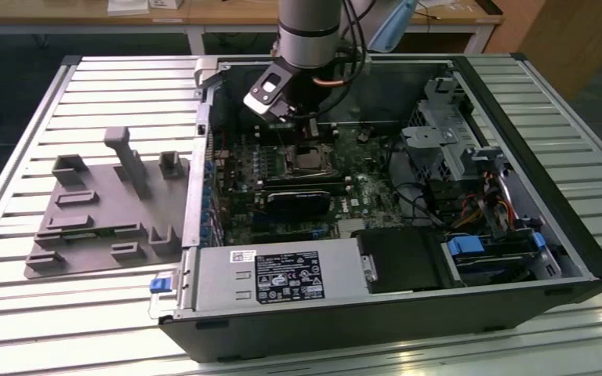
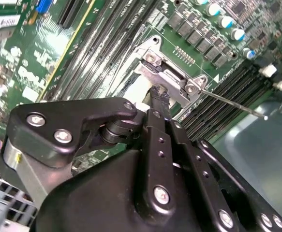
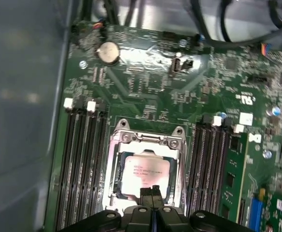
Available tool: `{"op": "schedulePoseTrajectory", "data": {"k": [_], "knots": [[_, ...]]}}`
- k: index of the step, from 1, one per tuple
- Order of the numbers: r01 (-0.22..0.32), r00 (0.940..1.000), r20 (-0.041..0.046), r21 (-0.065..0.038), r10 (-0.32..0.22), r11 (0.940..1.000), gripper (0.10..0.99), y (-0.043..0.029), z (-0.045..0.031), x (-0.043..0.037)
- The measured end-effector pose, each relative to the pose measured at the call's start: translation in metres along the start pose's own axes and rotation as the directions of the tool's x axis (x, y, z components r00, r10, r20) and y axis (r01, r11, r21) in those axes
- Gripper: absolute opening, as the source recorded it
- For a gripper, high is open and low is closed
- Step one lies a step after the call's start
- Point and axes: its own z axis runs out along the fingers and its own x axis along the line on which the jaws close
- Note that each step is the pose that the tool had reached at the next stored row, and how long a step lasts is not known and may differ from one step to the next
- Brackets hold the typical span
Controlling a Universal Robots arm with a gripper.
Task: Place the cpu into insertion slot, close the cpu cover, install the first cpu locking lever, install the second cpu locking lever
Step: 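Close the cpu cover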
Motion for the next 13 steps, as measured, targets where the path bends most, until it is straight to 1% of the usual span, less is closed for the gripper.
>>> {"op": "schedulePoseTrajectory", "data": {"k": [3,6,9,11,13], "knots": [[0.054,0.9986,-0.0006,-0.002,-0.054,0.9986,0.106,0.0000,0.0001,0.0000],[0.107,0.9942,-0.0011,-0.003,-0.107,0.9942,0.106,0.0000,0.0003,0.0000],[0.160,0.9871,-0.0015,-0.005,-0.160,0.9871,0.106,0.0000,0.0004,0.0000],[0.185,0.9828,-0.0016,-0.006,-0.185,0.9828,0.106,0.0000,0.0004,0.0000],[0.212,0.9772,-0.0018,-0.007,-0.212,0.9772,0.106,0.0000,0.0005,0.0000]]}}
